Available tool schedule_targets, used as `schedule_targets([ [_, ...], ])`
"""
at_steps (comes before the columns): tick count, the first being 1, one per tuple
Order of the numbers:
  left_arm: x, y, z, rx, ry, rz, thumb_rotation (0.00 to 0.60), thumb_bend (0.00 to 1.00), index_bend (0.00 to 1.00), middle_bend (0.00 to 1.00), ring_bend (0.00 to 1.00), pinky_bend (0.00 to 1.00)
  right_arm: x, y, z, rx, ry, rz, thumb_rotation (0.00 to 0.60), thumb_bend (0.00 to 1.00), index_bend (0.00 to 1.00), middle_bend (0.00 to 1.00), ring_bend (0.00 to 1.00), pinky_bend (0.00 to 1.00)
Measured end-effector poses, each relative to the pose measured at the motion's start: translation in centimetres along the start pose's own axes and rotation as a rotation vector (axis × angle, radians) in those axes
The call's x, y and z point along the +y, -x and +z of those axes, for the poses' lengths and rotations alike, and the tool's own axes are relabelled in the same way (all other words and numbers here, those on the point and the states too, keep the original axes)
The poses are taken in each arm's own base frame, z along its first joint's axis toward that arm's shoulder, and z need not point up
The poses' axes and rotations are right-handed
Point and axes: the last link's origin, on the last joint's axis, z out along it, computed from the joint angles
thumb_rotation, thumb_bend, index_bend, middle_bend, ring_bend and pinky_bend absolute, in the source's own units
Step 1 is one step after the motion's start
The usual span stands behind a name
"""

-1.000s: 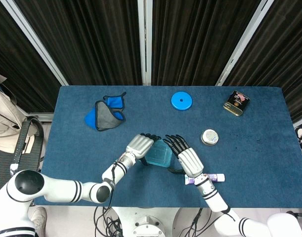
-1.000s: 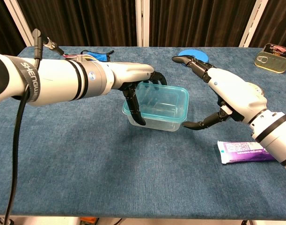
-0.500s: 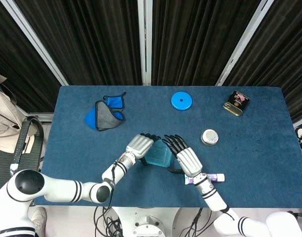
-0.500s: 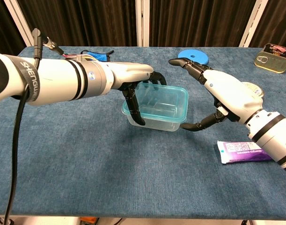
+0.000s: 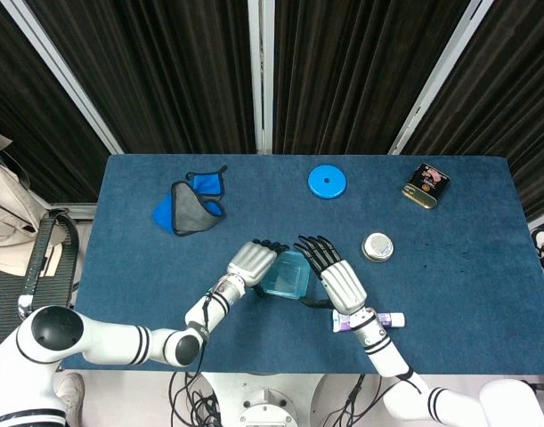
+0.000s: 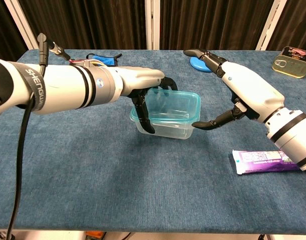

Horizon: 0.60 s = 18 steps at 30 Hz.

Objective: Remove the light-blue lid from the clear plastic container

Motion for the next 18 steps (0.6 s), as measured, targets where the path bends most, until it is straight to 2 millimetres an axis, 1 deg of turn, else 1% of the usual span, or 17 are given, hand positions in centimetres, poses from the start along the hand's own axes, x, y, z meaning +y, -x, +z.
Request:
schedule_targets([
  [2, 0.04, 0.0, 0.0, 0.0, 0.001, -0.001, 0.6, 0.0, 0.23, 0.25, 0.2, 0.28, -0.06, -0.01, 0.02, 0.0, -0.001, 0.004, 0.6, 0.07, 0.0, 0.0, 0.0, 0.0],
  [4, 0.08, -0.03, 0.0, 0.002, 0.003, -0.007, 0.6, 0.0, 0.2, 0.24, 0.2, 0.28, -0.1, 0.07, -0.01, -0.004, -0.004, 0.008, 0.6, 0.13, 0.0, 0.0, 0.0, 0.0],
  [5, 0.11, -0.05, -0.01, 0.003, 0.004, -0.012, 0.6, 0.0, 0.18, 0.23, 0.18, 0.27, -0.11, 0.12, -0.04, -0.006, -0.007, 0.007, 0.6, 0.18, 0.03, 0.0, 0.0, 0.0],
  [6, 0.14, -0.07, -0.03, 0.002, 0.006, -0.021, 0.6, 0.0, 0.15, 0.21, 0.17, 0.25, -0.12, 0.16, -0.06, -0.006, -0.011, 0.007, 0.6, 0.22, 0.06, 0.0, 0.0, 0.0],
  [7, 0.15, -0.09, -0.05, 0.002, 0.008, -0.03, 0.6, 0.0, 0.13, 0.19, 0.14, 0.23, -0.12, 0.22, -0.1, -0.007, -0.014, 0.007, 0.6, 0.27, 0.13, 0.0, 0.0, 0.0],
  [8, 0.16, -0.11, -0.07, 0.002, 0.009, -0.039, 0.6, 0.0, 0.11, 0.18, 0.12, 0.21, -0.11, 0.29, -0.16, -0.008, -0.017, 0.01, 0.6, 0.31, 0.23, 0.01, 0.0, 0.0],
  [9, 0.14, -0.16, -0.1, 0.003, 0.012, -0.052, 0.6, 0.0, 0.1, 0.16, 0.11, 0.2, -0.1, 0.34, -0.2, -0.008, -0.02, 0.012, 0.6, 0.33, 0.3, 0.03, 0.0, 0.0],
  [11, 0.08, -0.25, -0.14, 0.005, 0.014, -0.069, 0.6, 0.0, 0.09, 0.15, 0.09, 0.18, -0.09, 0.39, -0.26, -0.002, -0.028, 0.016, 0.6, 0.36, 0.36, 0.05, 0.0, 0.0],
  [12, 0.04, -0.32, -0.17, 0.008, 0.016, -0.079, 0.6, 0.0, 0.08, 0.15, 0.09, 0.18, -0.08, 0.42, -0.29, 0.001, -0.032, 0.018, 0.6, 0.37, 0.38, 0.06, 0.0, 0.0],
  [18, -0.15, -0.53, -0.36, 0.021, 0.025, -0.114, 0.6, 0.0, 0.06, 0.12, 0.05, 0.16, -0.18, 0.53, -0.43, 0.005, -0.054, 0.015, 0.6, 0.37, 0.41, 0.06, 0.0, 0.0],
])
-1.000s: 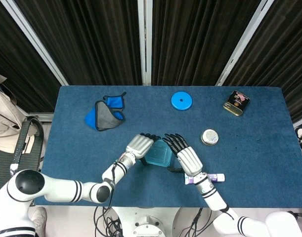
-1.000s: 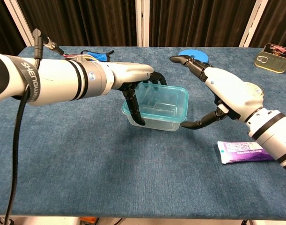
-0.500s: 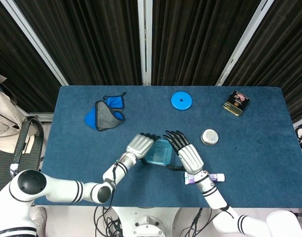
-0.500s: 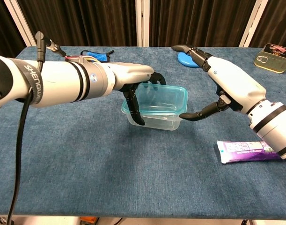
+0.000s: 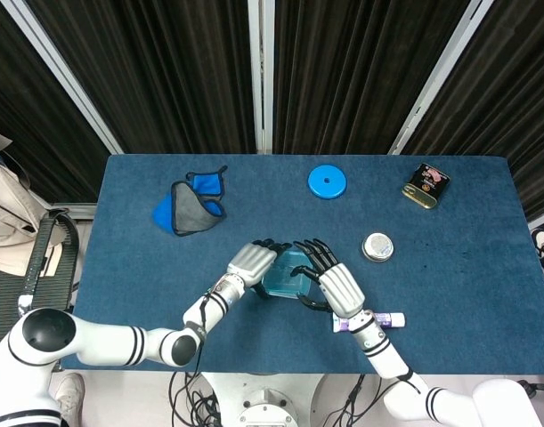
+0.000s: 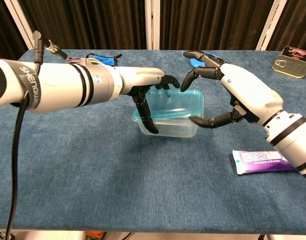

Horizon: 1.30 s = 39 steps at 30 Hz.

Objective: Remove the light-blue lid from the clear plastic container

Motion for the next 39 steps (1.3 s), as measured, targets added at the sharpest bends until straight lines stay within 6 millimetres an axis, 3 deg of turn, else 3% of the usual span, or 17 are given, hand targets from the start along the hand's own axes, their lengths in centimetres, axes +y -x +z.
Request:
schedule_targets([
  [16, -0.7, -0.1, -0.9, 0.045, 0.01, -0.041, 0.6, 0.0, 0.0, 0.0, 0.0, 0.07, 0.4, 0.0, -0.4, -0.007, -0.001, -0.018, 0.6, 0.39, 0.42, 0.08, 0.0, 0.0],
  [26, -1.6, -0.3, -1.5, 0.073, -0.008, -0.069, 0.6, 0.0, 0.0, 0.0, 0.0, 0.04, 0.7, -0.1, -0.6, -0.006, -0.001, -0.036, 0.6, 0.56, 0.55, 0.1, 0.0, 0.0],
  [39, -4.1, -1.3, -3.5, 0.164, -0.043, -0.132, 0.6, 0.0, 0.0, 0.0, 0.0, 0.03, 1.0, -0.9, -0.5, 0.028, -0.011, -0.055, 0.6, 0.63, 0.66, 0.16, 0.0, 0.0],
])
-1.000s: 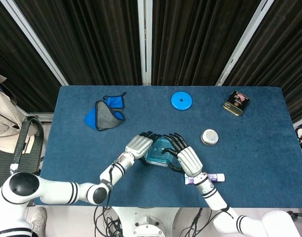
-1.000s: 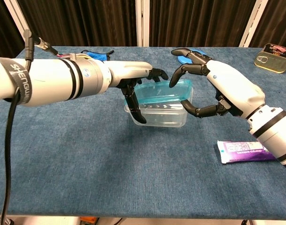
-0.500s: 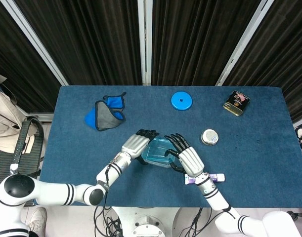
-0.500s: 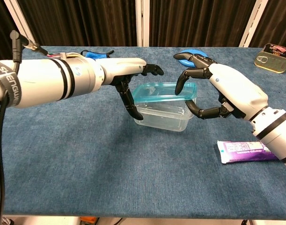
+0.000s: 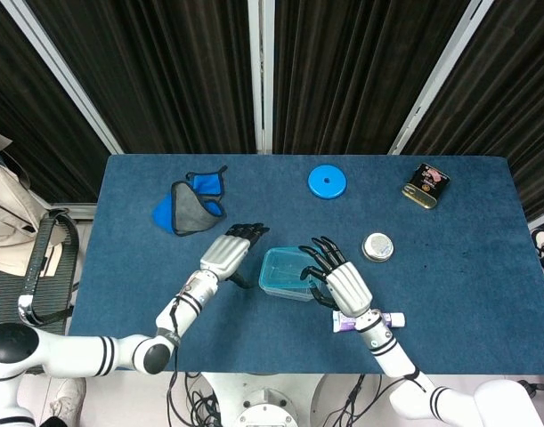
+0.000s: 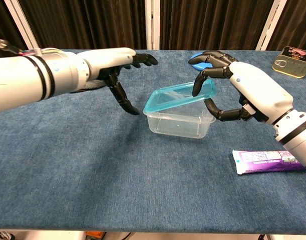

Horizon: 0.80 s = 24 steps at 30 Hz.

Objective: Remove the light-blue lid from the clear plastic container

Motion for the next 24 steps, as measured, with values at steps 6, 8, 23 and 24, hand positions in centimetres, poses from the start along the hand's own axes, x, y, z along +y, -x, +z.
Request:
schedule_targets([
  [6, -1.5, -0.8, -1.0, 0.077, -0.021, 0.0, 0.6, 0.0, 0.0, 0.0, 0.0, 0.02, 0.0, -0.7, 0.4, 0.024, -0.018, -0.022, 0.6, 0.63, 0.68, 0.18, 0.0, 0.0],
  [8, -2.1, -1.1, -1.4, 0.105, -0.03, -0.001, 0.6, 0.0, 0.0, 0.0, 0.0, 0.02, 0.0, -1.0, 0.6, 0.038, -0.022, -0.029, 0.6, 0.63, 0.68, 0.18, 0.0, 0.0],
  [23, -7.6, -3.8, -4.3, 0.252, -0.137, 0.026, 0.6, 0.0, 0.0, 0.0, 0.0, 0.02, 1.0, -4.2, 2.5, 0.207, 0.018, -0.023, 0.6, 0.63, 0.69, 0.19, 0.0, 0.0],
  [24, -8.1, -4.0, -4.5, 0.259, -0.148, 0.026, 0.6, 0.0, 0.0, 0.0, 0.0, 0.02, 1.2, -4.5, 2.7, 0.219, 0.026, -0.021, 0.6, 0.63, 0.69, 0.19, 0.0, 0.0],
])
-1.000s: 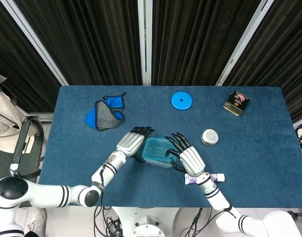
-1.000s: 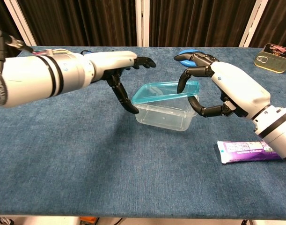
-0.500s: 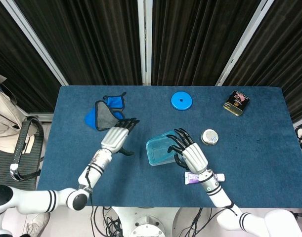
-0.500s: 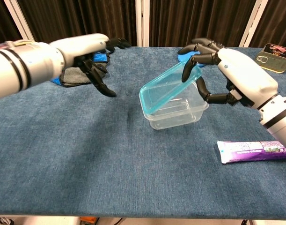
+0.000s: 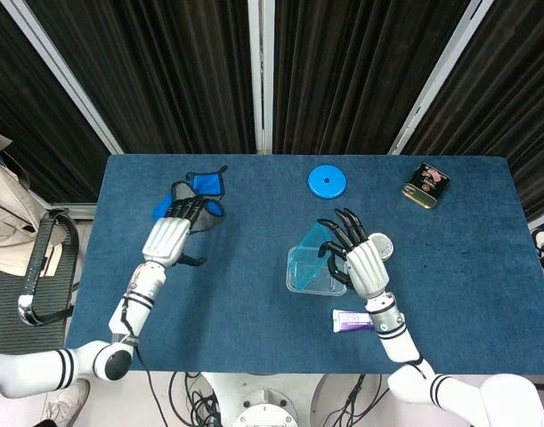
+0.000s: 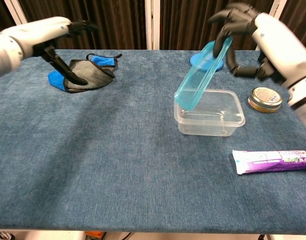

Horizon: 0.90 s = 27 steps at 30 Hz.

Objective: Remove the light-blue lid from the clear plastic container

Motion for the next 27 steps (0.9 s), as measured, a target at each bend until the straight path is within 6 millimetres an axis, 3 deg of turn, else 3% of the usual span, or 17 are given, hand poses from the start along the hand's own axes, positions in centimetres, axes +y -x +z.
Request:
schedule_targets([
  [9, -3.0, -1.3, -1.3, 0.055, -0.055, 0.008, 0.6, 0.0, 0.0, 0.0, 0.0, 0.01, 3.1, -2.4, 2.1, 0.069, 0.112, -0.044, 0.6, 0.63, 0.69, 0.19, 0.0, 0.0],
  [17, -5.6, -1.8, -3.2, 0.071, -0.106, 0.011, 0.6, 0.0, 0.0, 0.0, 0.0, 0.01, 6.4, -4.0, 3.1, 0.027, 0.244, -0.075, 0.6, 0.63, 0.68, 0.19, 0.0, 0.0],
  [24, -7.2, -2.1, -5.3, 0.062, -0.146, 0.011, 0.6, 0.0, 0.0, 0.0, 0.0, 0.02, 7.9, -3.7, 4.6, -0.084, 0.348, -0.096, 0.6, 0.63, 0.63, 0.16, 0.0, 0.0],
  [27, -7.7, -2.2, -6.0, 0.056, -0.163, 0.005, 0.6, 0.0, 0.0, 0.0, 0.0, 0.01, 8.3, -3.1, 5.7, -0.143, 0.396, -0.081, 0.6, 0.63, 0.57, 0.13, 0.0, 0.0],
])
